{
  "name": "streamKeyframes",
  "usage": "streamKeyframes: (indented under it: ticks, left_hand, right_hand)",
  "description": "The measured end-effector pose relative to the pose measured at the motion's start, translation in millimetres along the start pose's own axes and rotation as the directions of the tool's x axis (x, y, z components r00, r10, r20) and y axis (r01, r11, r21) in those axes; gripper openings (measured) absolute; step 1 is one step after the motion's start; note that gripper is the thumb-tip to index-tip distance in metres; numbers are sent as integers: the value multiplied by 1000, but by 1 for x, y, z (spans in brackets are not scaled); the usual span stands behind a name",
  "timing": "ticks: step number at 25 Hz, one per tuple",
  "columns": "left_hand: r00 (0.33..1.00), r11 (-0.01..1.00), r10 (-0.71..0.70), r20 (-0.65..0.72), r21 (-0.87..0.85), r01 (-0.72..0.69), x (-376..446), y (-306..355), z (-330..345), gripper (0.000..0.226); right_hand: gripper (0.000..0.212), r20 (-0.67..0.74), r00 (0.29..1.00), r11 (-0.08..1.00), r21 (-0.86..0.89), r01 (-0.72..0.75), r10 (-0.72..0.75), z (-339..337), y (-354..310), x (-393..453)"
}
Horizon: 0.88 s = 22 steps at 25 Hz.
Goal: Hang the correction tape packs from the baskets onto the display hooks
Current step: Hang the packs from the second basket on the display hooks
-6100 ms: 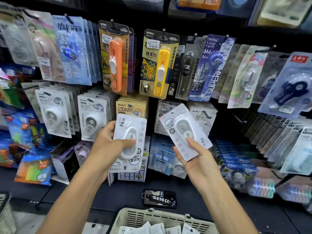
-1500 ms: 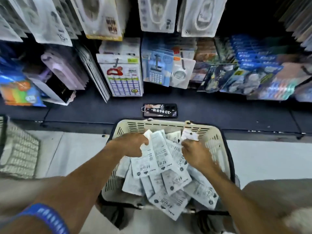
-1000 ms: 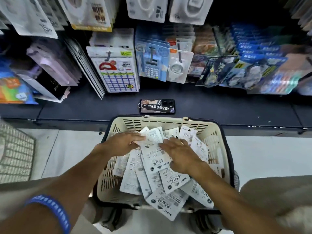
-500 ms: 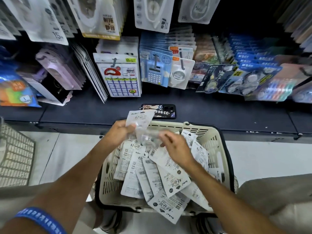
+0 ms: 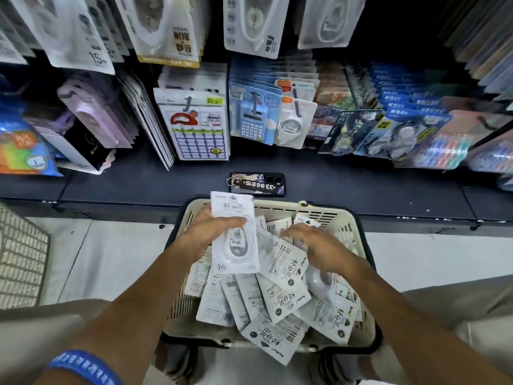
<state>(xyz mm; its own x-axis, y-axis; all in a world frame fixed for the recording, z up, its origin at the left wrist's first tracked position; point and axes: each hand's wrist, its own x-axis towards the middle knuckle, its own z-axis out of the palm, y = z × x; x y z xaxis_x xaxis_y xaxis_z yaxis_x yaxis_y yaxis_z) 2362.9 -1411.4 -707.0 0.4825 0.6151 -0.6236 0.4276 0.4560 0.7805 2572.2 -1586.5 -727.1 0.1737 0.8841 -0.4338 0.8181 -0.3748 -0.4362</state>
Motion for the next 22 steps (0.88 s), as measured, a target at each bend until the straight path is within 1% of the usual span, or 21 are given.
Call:
streamKeyframes:
  ticks: [1,2,3,4,5,6,7,8,10,12,13,15,16,17,18,19,20,21,22]
  left_hand:
    - [998,999,6,-69,-32,-8,1,0,-5,40]
    - [993,998,9,-119,-53,-15,2,-2,-9,38]
    - [989,998,6,-151,-66,-16,2,-3,-11,37]
    - [987,998,0,-158,-58,-10,1,-5,-11,35]
    - [989,1000,-3,-151,-24,-1,0,-5,-10,32]
    - [991,1000,-1,-134,22,4,-1,-6,-8,30]
    - [994,997,3,-114,72,5,-3,-7,-6,30]
    - [995,994,11,-95,112,0,-4,-7,-5,31]
    - [997,985,21,-72,171,-8,-6,-5,-6,31]
    - [999,981,3,-33,195,4,-8,-4,-6,25]
    - [1000,981,-23,-4,195,23,-8,-4,-4,25]
    - [998,986,-60,37,158,54,-9,-5,2,29]
    - [995,995,-67,69,85,61,-10,-5,5,27]
    - [988,996,-76,134,-36,82,-9,-6,7,28]
    - [973,979,-93,213,-159,128,-9,-5,8,43]
    - [949,956,-109,296,-232,182,-9,-4,8,59]
    - [927,956,-115,356,-213,201,-10,-3,8,67]
    - [916,972,-128,381,-135,192,-10,-2,8,68]
    - [925,987,-144,352,-18,161,-11,-2,9,66]
  right_hand:
    - [86,122,992,984,-170,55,-34,2,8,-4]
    - [82,190,980,970,-220,106,-64,5,13,-6]
    - [70,205,974,968,-206,144,-101,7,14,-5]
    - [57,193,973,977,-144,157,-128,9,12,-4]
    - [45,156,978,988,-46,148,-139,9,9,-5]
    - [36,107,985,989,86,123,-132,9,6,-5]
    - [29,53,992,967,234,101,-116,7,1,-5]
    - [23,-10,995,922,377,91,-94,3,-6,-6]
    - [15,-154,988,786,607,118,-29,-8,-24,-4]
    - [16,-282,955,666,730,151,92,-20,-40,-1]
    - [17,-305,937,621,771,139,169,-25,-44,1]
    - [19,-247,929,575,817,48,274,-32,-49,1]
    - [19,-193,936,567,824,-8,293,-30,-54,1]
    - [20,-148,939,543,838,-48,311,-26,-59,1]
    - [20,-116,935,510,857,-77,336,-20,-65,2]
    - [19,-97,928,472,877,-92,360,-13,-72,4]
    - [17,-79,925,432,896,-97,371,-7,-78,6]
    - [13,-54,926,380,920,-99,373,-2,-81,9]
    - [10,-32,930,344,933,-103,367,2,-80,10]
